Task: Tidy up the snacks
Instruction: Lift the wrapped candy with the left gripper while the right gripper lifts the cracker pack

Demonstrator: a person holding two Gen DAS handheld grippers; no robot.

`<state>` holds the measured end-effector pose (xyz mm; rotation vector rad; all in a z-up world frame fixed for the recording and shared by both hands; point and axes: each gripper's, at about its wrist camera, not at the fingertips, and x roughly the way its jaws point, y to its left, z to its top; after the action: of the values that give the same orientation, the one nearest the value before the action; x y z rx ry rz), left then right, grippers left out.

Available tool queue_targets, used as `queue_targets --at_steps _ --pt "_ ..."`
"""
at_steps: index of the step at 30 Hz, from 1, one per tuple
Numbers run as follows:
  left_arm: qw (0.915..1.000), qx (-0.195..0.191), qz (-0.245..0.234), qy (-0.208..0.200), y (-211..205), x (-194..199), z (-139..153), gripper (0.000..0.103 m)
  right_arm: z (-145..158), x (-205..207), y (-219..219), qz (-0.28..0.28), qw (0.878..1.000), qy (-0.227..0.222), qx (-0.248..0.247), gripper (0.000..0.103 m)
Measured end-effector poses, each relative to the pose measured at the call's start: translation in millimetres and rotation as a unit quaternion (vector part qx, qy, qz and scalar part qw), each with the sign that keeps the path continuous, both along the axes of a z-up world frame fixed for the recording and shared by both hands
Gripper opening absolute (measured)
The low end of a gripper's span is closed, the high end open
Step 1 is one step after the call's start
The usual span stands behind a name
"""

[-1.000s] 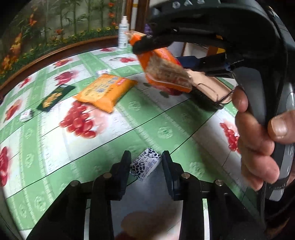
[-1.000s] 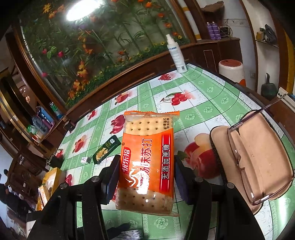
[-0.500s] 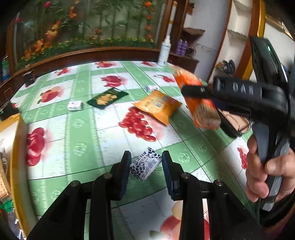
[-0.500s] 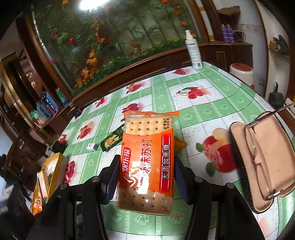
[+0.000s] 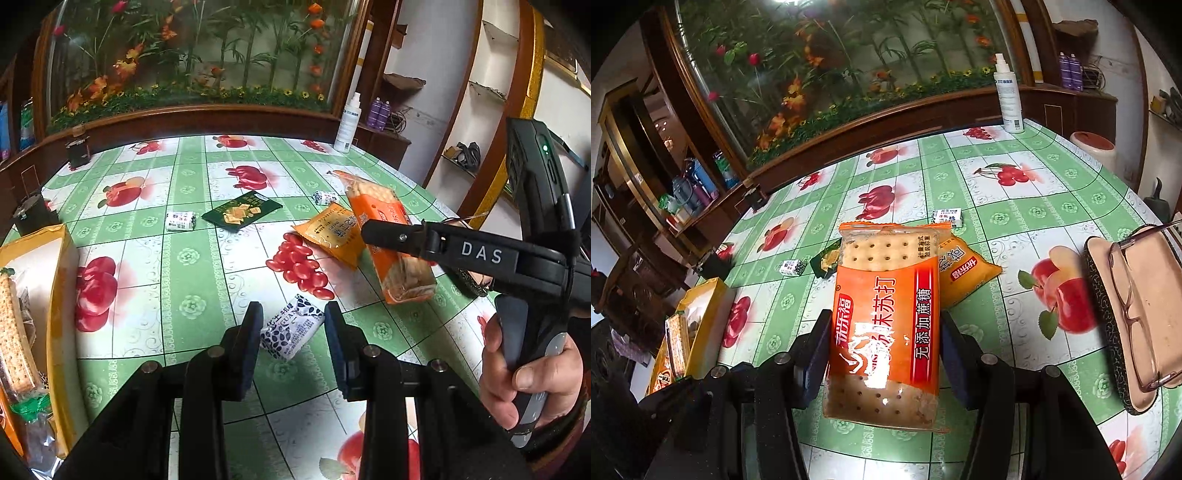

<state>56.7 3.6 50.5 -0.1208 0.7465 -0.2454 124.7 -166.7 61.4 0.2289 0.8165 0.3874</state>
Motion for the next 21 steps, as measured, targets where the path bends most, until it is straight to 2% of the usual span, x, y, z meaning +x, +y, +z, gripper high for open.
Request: queue_targets --at_steps 21 --pt "0.9985 -0.016 0.047 -0.022 30 -20 17 0.033 1 -7 12 0.024 1.0 -0.003 0.005 0.059"
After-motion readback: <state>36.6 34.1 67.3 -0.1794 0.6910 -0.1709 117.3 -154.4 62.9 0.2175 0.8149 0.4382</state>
